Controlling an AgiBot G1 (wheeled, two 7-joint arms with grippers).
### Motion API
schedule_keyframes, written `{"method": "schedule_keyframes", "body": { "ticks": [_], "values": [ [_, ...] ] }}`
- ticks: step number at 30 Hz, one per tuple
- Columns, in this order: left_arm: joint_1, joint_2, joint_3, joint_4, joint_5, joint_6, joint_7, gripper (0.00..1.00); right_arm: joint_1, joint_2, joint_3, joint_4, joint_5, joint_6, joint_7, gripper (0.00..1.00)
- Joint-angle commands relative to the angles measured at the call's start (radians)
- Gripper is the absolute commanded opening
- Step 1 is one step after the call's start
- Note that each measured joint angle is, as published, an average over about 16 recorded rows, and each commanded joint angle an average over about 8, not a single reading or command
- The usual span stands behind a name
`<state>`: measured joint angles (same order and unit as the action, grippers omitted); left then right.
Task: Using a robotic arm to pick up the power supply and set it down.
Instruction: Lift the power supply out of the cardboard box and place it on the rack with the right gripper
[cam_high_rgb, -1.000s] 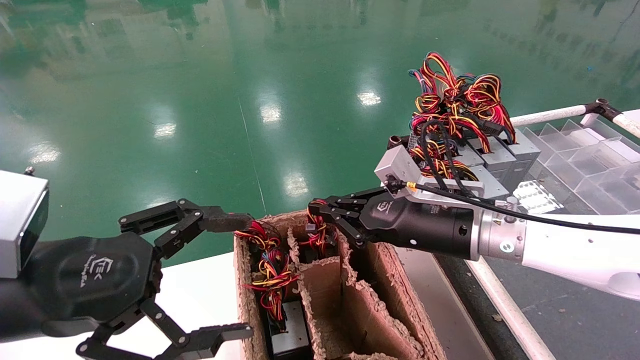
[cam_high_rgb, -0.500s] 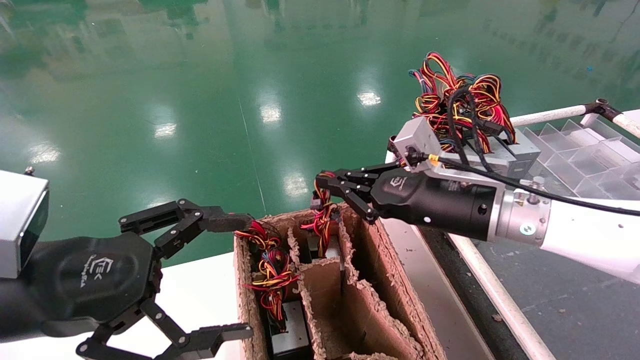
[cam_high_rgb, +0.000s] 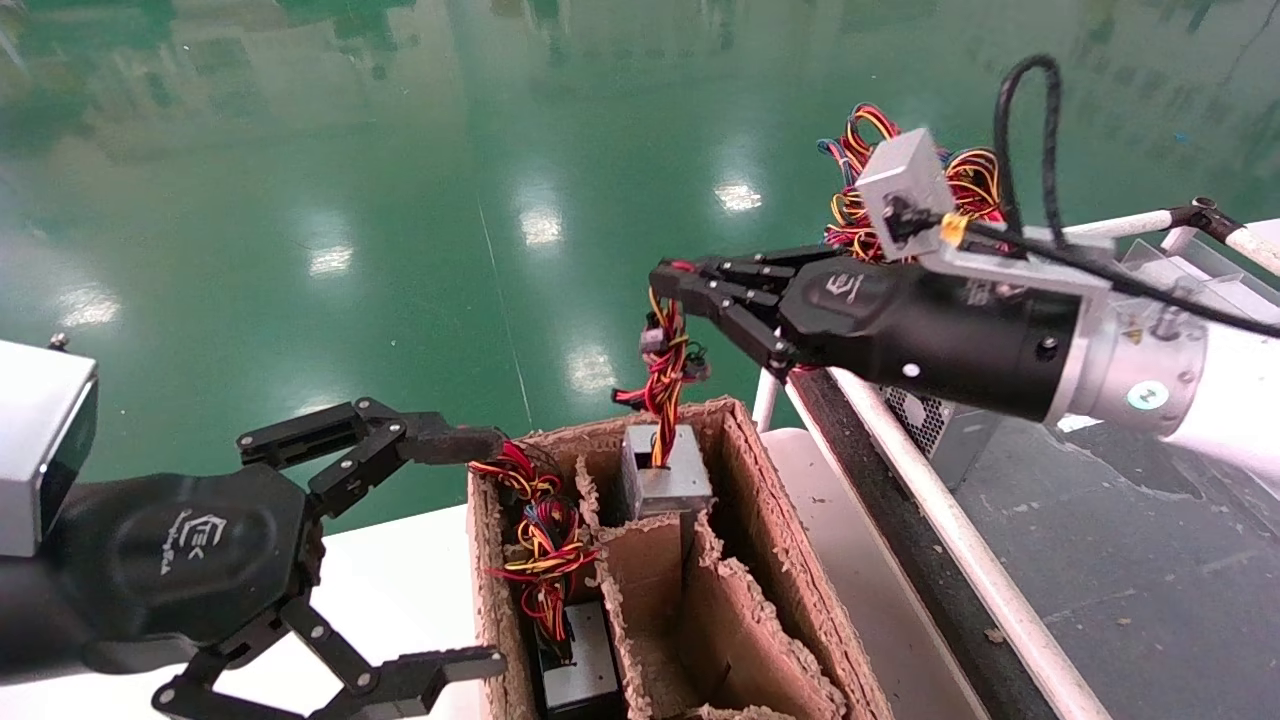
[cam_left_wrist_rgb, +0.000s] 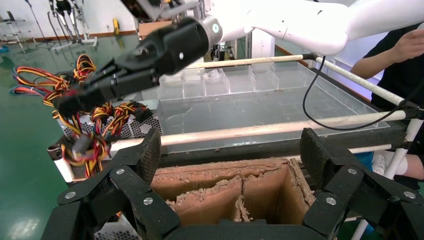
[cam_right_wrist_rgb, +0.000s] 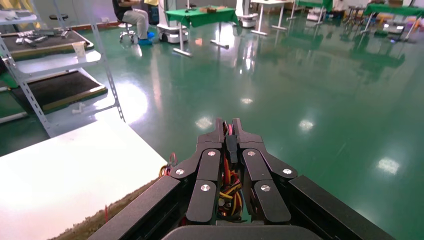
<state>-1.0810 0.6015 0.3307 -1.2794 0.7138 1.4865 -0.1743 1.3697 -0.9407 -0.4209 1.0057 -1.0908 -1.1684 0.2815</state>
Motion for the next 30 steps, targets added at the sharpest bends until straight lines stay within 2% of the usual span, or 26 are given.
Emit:
{"method": "schedule_keyframes", "body": {
  "ticks": [1,14,21,30],
  "values": [
    [0.0,0.0,0.0,0.0,0.0,0.0,0.0,1.0,0.009,0.009,0.006,0.007,0.008,-0.004,0.008,0.0],
    [0.0,0.0,0.001,0.0,0.0,0.0,0.0,1.0,0.109,0.06,0.037,0.03,0.023,-0.008,0.073,0.0],
    [0.0,0.0,0.001,0.0,-0.001,0.0,0.0,1.0,0.181,0.08,0.048,-0.014,0.036,-0.035,0.107,0.0],
    [0.0,-0.001,0.001,0.0,-0.001,-0.001,0.001,1.0,0.257,0.093,0.062,-0.081,0.053,-0.079,0.103,0.0]
  ]
}}
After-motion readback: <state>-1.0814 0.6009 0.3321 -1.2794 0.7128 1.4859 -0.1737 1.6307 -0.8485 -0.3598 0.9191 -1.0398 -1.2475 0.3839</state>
